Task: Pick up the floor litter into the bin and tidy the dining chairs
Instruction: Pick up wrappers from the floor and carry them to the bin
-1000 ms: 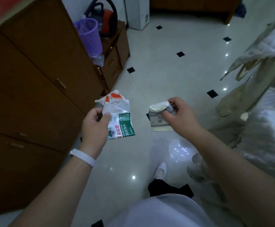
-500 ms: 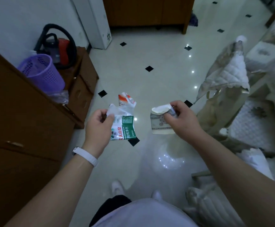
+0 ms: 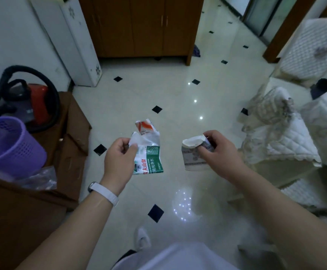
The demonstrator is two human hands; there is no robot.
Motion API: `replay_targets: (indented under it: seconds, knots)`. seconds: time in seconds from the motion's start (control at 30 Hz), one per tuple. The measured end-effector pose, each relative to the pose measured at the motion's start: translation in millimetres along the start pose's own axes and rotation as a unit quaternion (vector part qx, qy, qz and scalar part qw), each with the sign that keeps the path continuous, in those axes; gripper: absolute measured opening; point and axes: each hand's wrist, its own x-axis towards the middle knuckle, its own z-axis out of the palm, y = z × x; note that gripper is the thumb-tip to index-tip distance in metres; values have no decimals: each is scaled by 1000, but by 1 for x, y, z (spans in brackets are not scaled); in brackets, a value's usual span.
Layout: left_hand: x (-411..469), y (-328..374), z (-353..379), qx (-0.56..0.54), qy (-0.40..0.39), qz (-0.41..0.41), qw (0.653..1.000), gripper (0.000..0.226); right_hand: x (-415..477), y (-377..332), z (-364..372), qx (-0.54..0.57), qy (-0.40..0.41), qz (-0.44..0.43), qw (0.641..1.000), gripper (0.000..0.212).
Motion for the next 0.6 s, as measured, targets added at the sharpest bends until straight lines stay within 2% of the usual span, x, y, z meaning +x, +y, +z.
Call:
replay_targets:
  seconds: [0.1, 0.3, 0.6]
  knots:
    - [56, 11, -8, 12, -38, 8, 999, 12, 30, -21, 18, 13, 16, 10, 1000, 19]
    - [129, 26, 7, 23, -55, 22, 998, 12, 89, -28, 49, 16, 31, 62, 997, 16]
    - [260, 40, 58, 59, -76, 76, 992, 15, 227, -8, 71, 79, 56, 100, 990, 22]
